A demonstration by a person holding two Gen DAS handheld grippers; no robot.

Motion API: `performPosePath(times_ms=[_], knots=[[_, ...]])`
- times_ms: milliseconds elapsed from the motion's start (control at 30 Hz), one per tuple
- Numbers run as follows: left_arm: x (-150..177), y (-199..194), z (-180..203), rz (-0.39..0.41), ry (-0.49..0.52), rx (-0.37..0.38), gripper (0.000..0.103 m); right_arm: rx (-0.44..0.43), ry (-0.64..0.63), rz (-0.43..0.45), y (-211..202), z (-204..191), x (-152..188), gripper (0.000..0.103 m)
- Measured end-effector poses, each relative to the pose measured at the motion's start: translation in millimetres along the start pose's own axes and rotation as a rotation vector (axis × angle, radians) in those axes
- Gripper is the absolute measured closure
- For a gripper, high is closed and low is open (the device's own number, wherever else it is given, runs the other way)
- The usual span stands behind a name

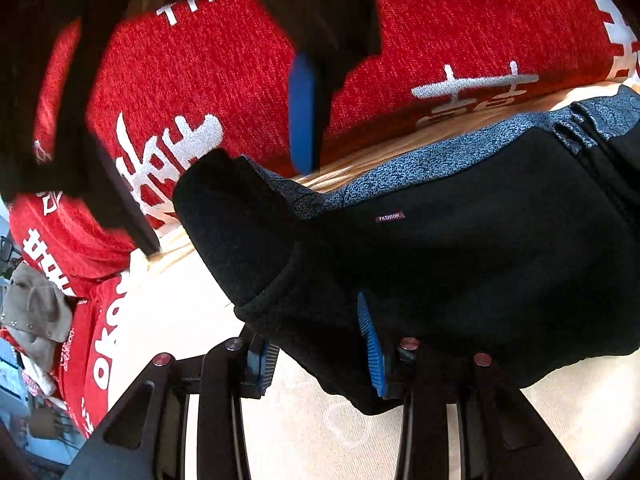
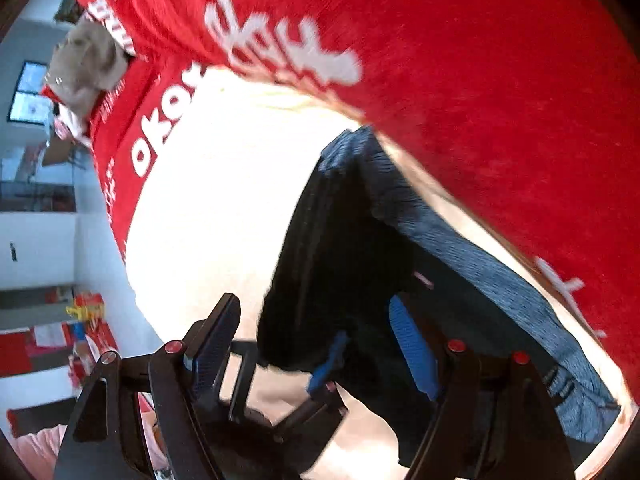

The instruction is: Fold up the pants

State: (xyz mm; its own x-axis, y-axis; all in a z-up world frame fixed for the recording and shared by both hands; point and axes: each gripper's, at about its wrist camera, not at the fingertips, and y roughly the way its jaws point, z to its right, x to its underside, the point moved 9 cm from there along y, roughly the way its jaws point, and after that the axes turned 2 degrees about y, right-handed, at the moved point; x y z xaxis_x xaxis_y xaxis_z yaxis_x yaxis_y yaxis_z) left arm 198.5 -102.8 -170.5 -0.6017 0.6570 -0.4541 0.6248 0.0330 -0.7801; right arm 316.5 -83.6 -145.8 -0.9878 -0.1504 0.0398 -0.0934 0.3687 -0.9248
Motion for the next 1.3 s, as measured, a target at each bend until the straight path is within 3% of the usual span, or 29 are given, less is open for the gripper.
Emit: performPosePath(times_ms=[167,200,233,267,467,733,1000,1300], knots=[[4.6,-4.0,-1.8,0.007,0.025,-0.003,0.065,0.048,0.011,-0.125,45.7,7.0,-4.8,0.025],[3.6,-6.7,2.1,0.006,0.025,0.015,0.065,0.039,0.015,-0.139,49.7,9.0,-3.8,0.034],[2.0,-12.0,5.1,0.017,0.032,0.011,0.065,0.015,0.022,-0.144,51.3,9.1,-3.0,0.076],[-1.2,-18.8,7.3,0.029,0.04,0.006,0.065,-0.01,0.04,-0.132,49.4,9.8,-2.1,0.086],[-30.0,-72.9,15.8,0.113,0.029,0.058,0.065,-0.074,-0.014,0.016,-3.1,5.9,23.0,0.087],[-81.7,-143.5,57.2,0.183,0.025,0.18,0.065,-0.216,0.081,0.216,-92.7,43.0,72.8,0.086],[-125.7,-195.0,141.3,0.238,0.124,0.279,0.065,-0.298,0.238,0.39,-162.1,127.5,149.3,0.086],[-145.3,-213.3,254.9,0.234,0.268,0.345,0.065,-0.341,0.384,0.487,-177.2,223.6,229.4,0.086]])
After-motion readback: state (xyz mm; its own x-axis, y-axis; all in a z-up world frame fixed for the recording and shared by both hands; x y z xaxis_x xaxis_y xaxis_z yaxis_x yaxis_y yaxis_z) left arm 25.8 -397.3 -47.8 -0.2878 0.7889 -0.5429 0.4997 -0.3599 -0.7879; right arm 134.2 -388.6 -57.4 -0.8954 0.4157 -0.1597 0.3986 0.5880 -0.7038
